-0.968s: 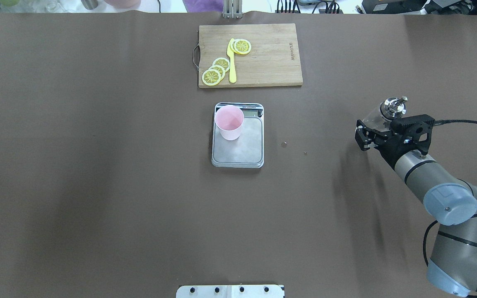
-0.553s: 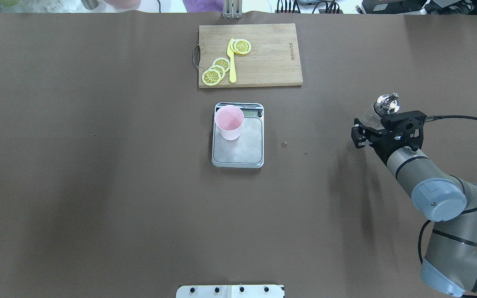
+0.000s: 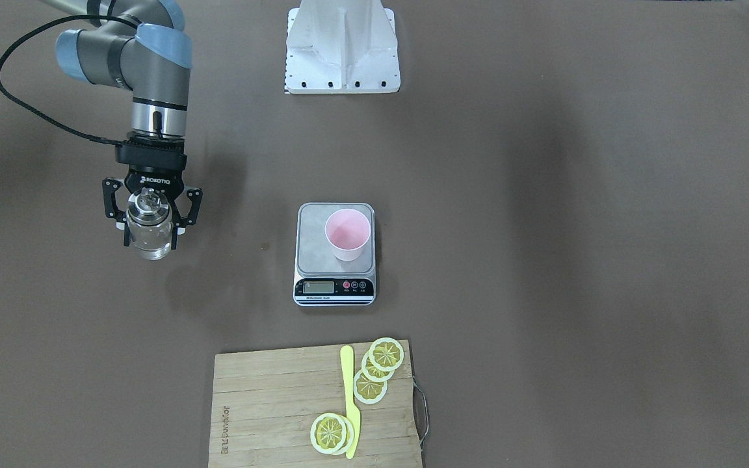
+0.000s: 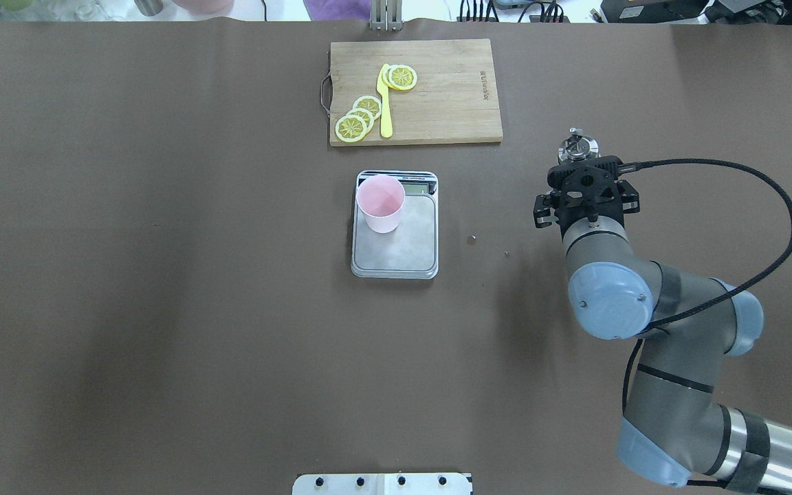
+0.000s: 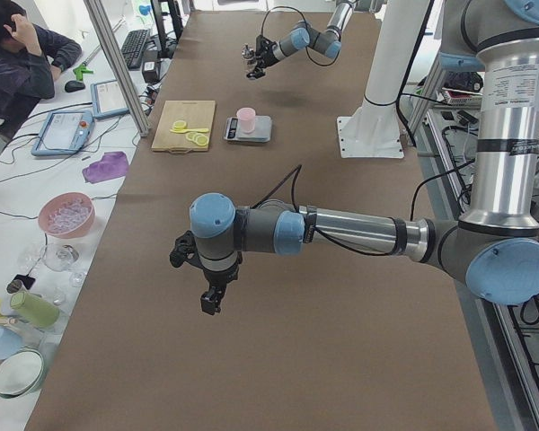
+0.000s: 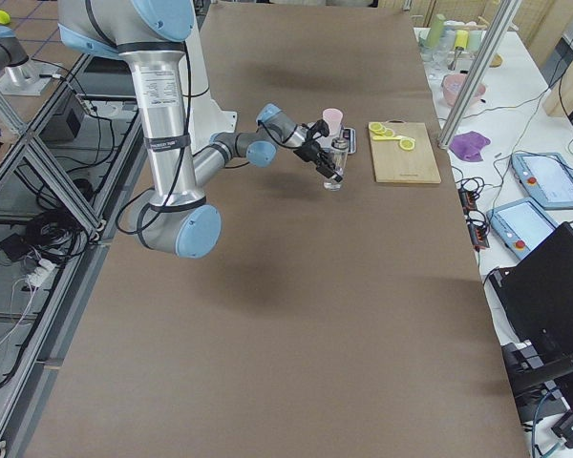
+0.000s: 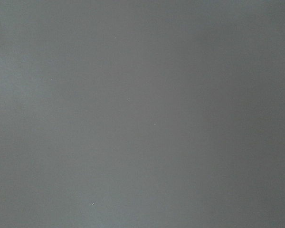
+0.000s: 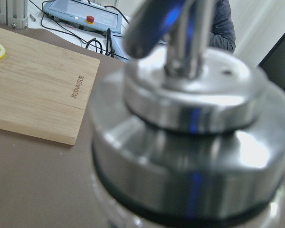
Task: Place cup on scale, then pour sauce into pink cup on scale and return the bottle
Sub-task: 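Carry the bottle with the right gripper over the pink cup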
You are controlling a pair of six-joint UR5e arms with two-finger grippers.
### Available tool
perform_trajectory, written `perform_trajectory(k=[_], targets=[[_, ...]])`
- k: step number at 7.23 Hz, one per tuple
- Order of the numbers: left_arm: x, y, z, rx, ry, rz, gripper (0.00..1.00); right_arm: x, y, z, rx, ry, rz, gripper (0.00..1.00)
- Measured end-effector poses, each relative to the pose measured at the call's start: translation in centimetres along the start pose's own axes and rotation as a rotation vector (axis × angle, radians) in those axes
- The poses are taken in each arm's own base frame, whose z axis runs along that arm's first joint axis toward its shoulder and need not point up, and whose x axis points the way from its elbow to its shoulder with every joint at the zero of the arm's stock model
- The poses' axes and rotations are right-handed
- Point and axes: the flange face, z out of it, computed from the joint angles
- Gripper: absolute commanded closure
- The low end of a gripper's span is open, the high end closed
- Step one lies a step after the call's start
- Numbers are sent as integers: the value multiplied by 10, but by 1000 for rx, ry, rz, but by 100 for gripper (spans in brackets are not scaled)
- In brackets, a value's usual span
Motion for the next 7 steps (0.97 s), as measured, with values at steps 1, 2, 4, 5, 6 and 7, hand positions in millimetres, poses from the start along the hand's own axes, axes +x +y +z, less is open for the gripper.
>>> perform_trajectory(k=[1,2,4,5,6,7], targets=[[0,1,1,-1,0,-1,2,-19,-7,-7,-10,40,-18,100],[0,1,1,-1,1,-2,2,-34,-12,-13,-19,90,-54,100],[-1,2,1,-2,1,-4,2,-56,-16,-25,-37,188,-138,100],[-1,2,1,-2,1,-5,2,-68,-15,-34,-41,222,-171,100],[-1,5,2,-4,1,-7,2,-78,-12,-42,-43,255,-203,100],[-1,9,4,-8,3,-11,2,-85,-8,-47,-41,281,-234,100]])
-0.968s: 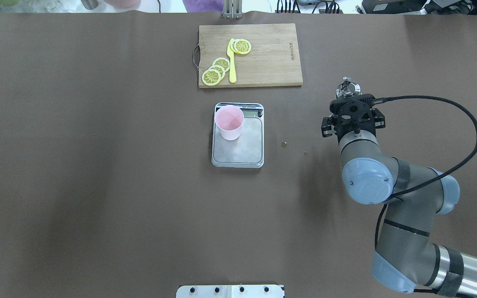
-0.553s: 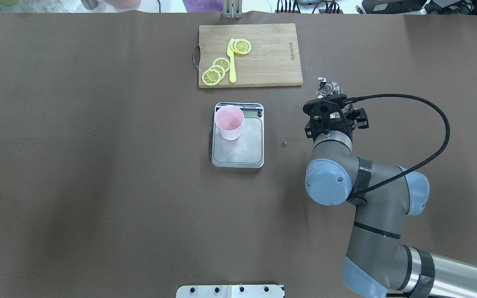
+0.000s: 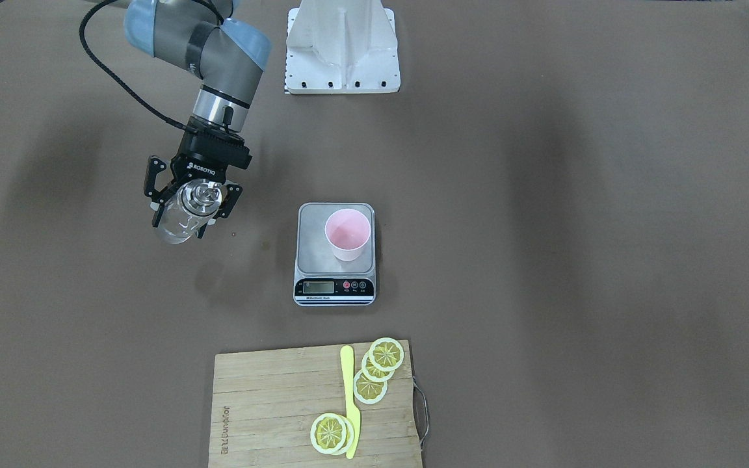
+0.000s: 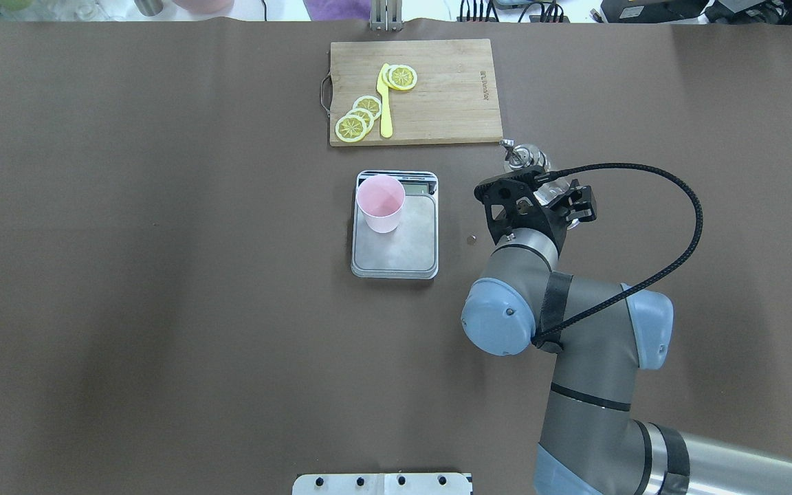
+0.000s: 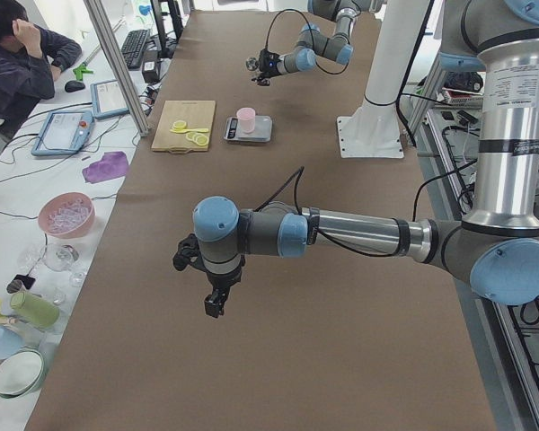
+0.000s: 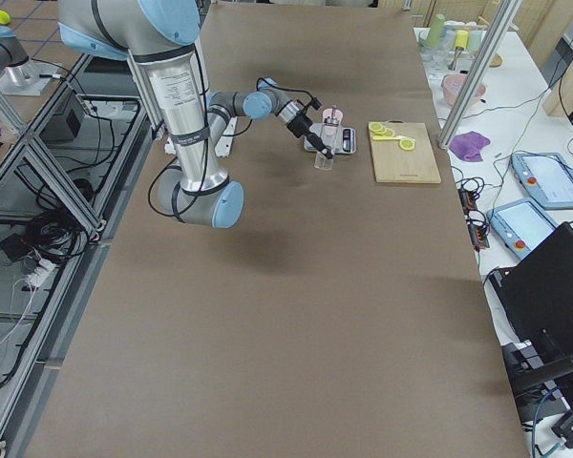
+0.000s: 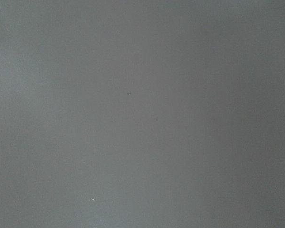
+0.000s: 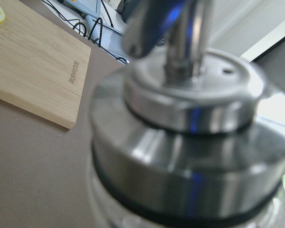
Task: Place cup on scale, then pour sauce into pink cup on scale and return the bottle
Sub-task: 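Carry the bottle with the right gripper over the pink cup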
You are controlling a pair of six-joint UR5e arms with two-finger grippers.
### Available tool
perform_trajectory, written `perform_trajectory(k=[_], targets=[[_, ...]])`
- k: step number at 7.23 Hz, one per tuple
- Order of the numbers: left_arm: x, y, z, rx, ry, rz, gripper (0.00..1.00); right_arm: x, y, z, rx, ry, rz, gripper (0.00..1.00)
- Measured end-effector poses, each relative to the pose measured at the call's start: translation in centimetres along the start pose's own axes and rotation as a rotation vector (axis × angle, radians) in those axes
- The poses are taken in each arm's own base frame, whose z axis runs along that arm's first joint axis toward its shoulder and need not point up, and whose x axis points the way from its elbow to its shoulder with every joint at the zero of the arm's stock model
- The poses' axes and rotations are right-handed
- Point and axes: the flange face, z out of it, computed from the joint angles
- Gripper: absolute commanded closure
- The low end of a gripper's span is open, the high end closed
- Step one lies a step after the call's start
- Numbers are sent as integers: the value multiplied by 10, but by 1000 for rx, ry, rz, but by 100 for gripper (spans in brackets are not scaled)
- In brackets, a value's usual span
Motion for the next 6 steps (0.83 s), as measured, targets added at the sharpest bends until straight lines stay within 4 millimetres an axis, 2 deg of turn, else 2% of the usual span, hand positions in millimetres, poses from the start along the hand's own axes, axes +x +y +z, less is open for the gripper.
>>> perform_trajectory(k=[3,6], targets=[[-1,6,3,-7,2,-6,2,-13,0,-17,15,65,-91,100],[-3,14,8,-16,5,-13,2,-43,-8,-28,-2,116,-175,100]])
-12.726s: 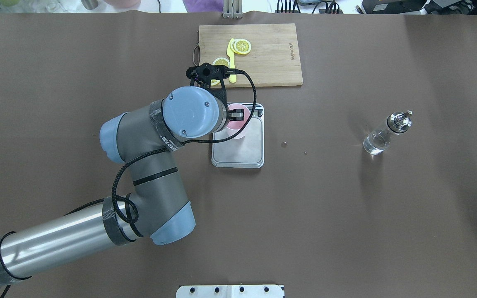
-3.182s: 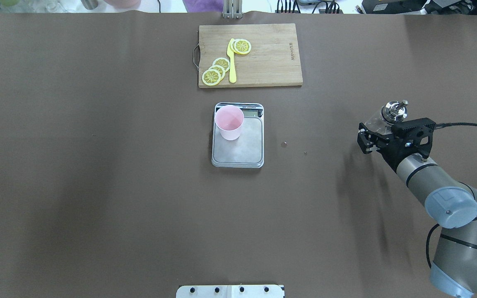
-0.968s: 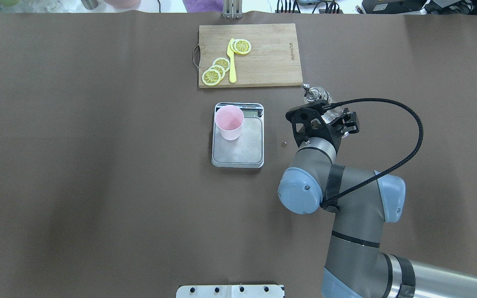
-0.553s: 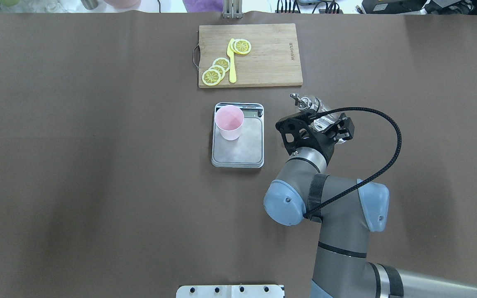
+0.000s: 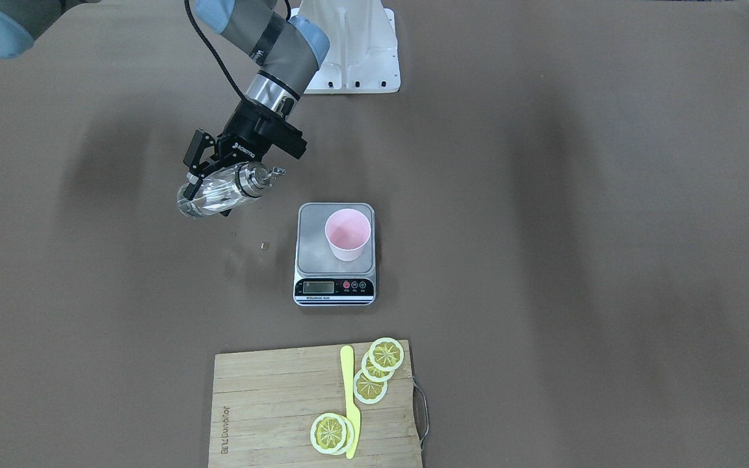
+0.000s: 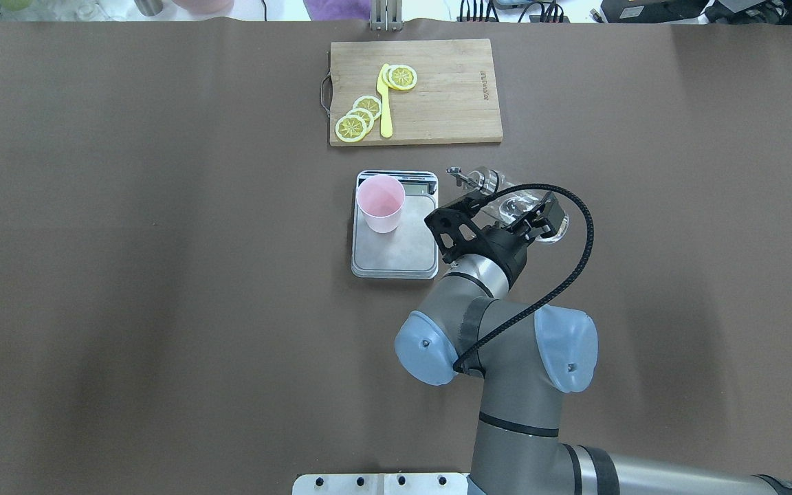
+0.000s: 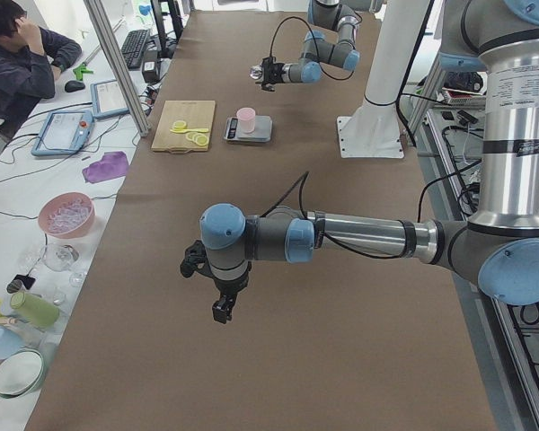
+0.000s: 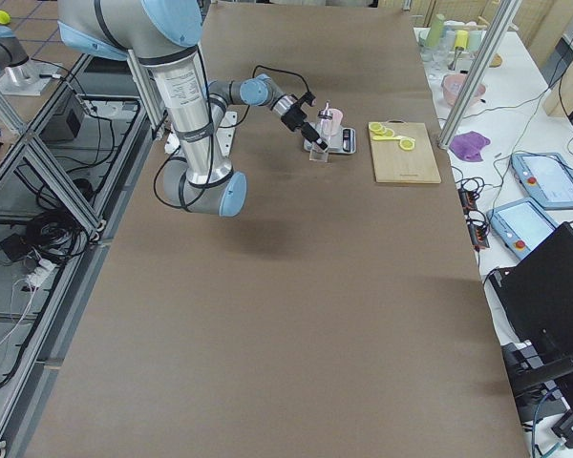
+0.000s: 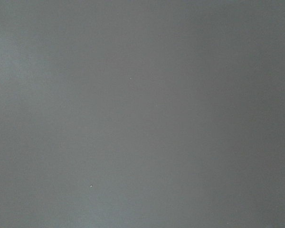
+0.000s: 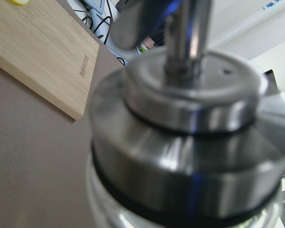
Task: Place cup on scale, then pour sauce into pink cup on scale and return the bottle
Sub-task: 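Carry the bottle with the right gripper over the pink cup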
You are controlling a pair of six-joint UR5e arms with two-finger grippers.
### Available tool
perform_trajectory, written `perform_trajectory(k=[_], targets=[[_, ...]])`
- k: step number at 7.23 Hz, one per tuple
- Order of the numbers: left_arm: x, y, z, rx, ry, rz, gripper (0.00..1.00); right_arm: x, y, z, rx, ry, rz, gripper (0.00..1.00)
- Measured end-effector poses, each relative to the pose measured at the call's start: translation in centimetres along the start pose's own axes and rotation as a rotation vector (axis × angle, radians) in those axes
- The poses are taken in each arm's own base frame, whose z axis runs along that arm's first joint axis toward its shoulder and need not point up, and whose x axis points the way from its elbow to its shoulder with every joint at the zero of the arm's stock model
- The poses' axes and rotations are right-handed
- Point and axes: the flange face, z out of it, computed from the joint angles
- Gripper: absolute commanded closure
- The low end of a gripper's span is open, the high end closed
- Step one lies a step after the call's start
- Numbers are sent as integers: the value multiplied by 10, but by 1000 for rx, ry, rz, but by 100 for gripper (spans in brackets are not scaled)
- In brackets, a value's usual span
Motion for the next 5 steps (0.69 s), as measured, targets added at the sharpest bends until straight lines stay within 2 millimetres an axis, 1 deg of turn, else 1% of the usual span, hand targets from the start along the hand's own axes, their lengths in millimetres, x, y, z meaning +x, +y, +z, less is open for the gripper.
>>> perform_trajectory(k=[1,3,5], targets=[[0,0,1,-1,0,-1,2,-9,-7,-3,-7,17,-30,100],[-1,1,3,-5,2,-3,2,-15,-20,-14,-18,34,-84,100],[-2,2,4,-8,3,-6,2,-23,-23,-12,-25,53,-122,100]])
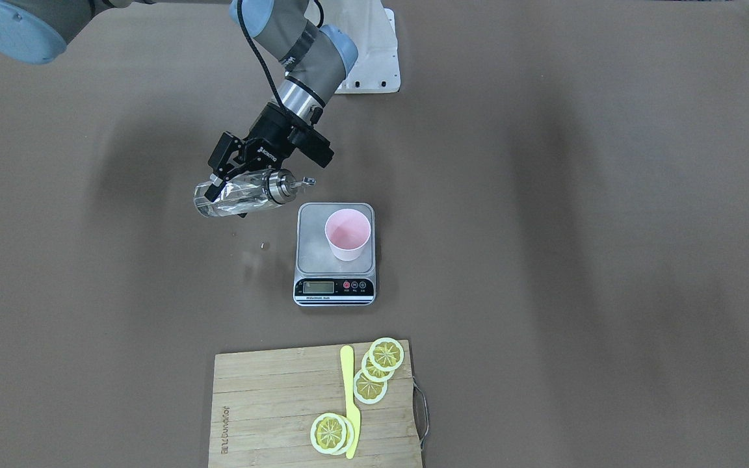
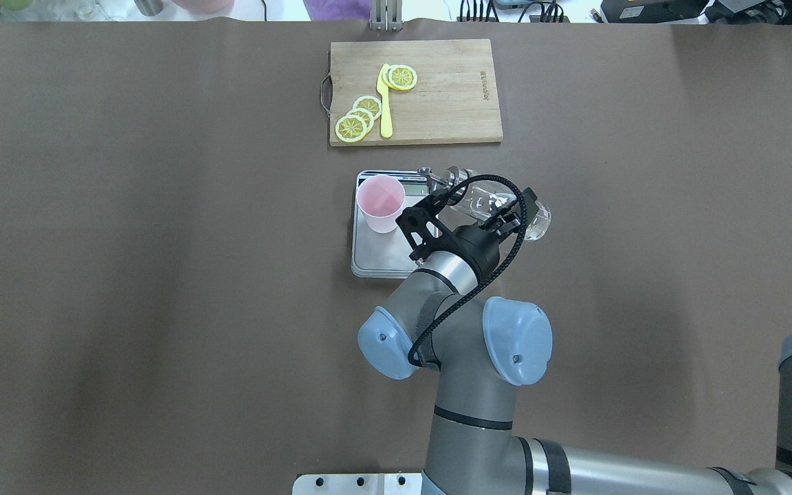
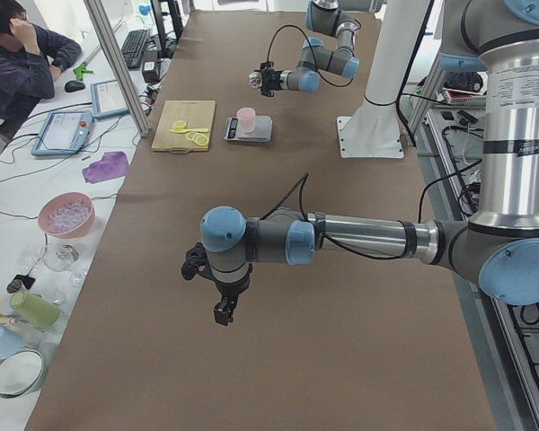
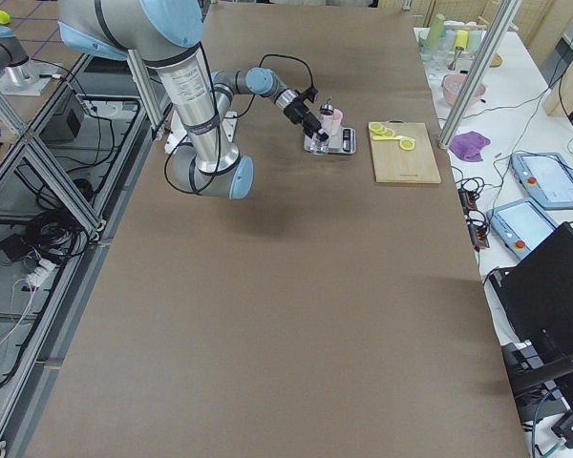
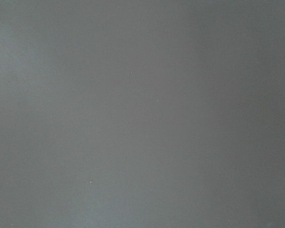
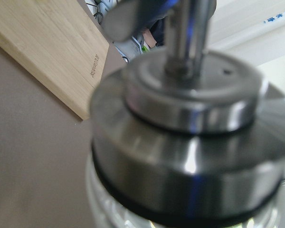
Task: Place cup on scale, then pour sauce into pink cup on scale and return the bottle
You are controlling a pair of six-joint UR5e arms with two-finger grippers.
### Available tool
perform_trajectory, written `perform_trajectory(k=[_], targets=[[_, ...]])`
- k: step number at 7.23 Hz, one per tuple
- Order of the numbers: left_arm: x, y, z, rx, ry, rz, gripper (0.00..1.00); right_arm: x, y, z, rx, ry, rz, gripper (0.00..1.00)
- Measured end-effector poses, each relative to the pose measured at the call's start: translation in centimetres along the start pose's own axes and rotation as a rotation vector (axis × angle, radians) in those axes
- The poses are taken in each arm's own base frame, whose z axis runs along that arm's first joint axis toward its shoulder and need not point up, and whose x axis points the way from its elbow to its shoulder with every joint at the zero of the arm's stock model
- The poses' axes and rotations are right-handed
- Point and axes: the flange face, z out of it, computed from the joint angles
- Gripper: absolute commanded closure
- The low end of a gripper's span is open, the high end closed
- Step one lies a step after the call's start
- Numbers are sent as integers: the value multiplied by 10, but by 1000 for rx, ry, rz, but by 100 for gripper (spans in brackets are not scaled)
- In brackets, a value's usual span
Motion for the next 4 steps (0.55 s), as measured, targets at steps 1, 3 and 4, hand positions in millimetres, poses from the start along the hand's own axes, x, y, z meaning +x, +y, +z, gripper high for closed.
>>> perform_trajectory(k=[1,3,4], targets=[[-1,0,1,-2,1,-1,2,-5,-2,2,-5,12,-16,100],[-3,3,4,-8,3,-6,2,-12,-9,4,-13,28,-36,100],[-3,7,6,-13,4,-9,2,-15,-13,6,-18,38,-50,100]])
